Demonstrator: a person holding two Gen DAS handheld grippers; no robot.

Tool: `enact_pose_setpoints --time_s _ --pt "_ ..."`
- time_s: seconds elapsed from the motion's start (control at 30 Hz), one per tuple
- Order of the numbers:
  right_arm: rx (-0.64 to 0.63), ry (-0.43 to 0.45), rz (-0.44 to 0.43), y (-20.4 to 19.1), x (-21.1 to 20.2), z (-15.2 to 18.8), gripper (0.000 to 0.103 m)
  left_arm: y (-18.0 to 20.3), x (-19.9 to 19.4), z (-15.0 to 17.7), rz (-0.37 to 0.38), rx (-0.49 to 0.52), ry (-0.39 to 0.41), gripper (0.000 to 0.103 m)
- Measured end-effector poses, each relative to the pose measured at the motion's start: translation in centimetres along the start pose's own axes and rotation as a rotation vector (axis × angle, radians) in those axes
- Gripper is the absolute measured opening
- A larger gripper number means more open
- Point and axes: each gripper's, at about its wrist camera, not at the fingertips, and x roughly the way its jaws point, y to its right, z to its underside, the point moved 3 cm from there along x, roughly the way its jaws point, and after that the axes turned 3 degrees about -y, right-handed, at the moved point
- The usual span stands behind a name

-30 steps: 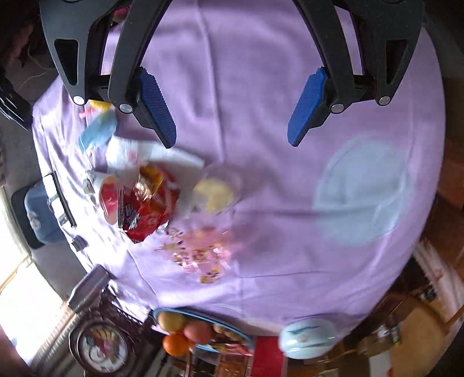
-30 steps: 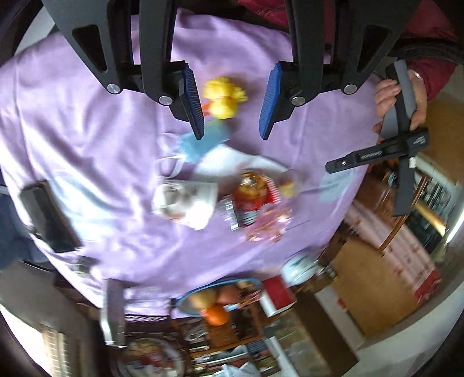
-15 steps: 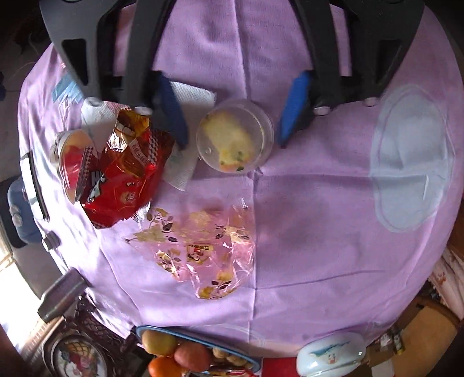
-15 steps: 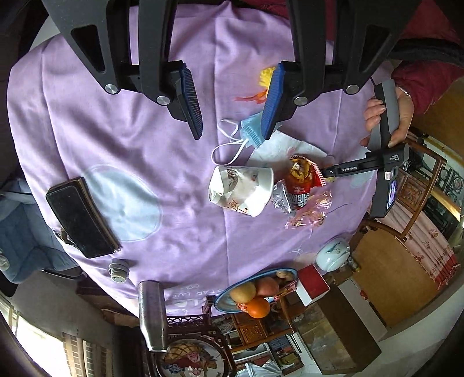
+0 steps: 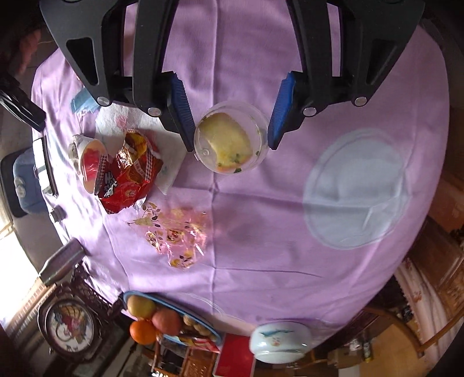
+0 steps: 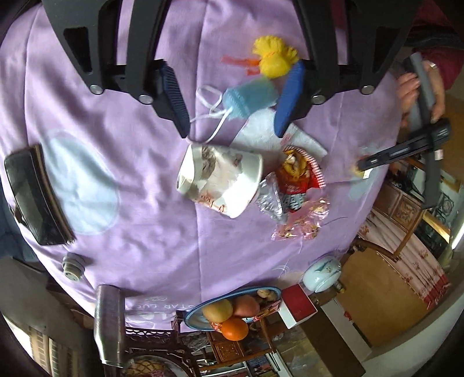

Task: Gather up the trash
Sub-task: 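Reach left tool around the clear cup holding yellow food, then grasp the clear cup with left tool while right tool grasps the white paper cup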

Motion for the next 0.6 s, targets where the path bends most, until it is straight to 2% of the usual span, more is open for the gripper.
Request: enact_pose_setpoints --time_s 0.37,0.5,0.53,0.6 --pt "0.085 -0.051 -0.043 3.0 4.7 -2.7 0.064 -1.3 -2.9 1.6 -0.056 -0.059 0.013 0.051" --pt "0.057 -0.1 -0.151 0.5 5.8 -1.9 0.066 -1.4 -3.3 1.8 -0.068 -0.062 0.013 0.051" --pt "0.011 -0.108 -0.201 -1.1 5.4 -1.3 0.066 -1.3 -3.3 1.8 -0.068 -0.061 0.014 0.051" --pt "-0.078 -0.107 -0.243 -3.5 4.4 -0.3 0.065 -1.2 -3.4 1.8 -0.064 -0.058 0.016 0.051"
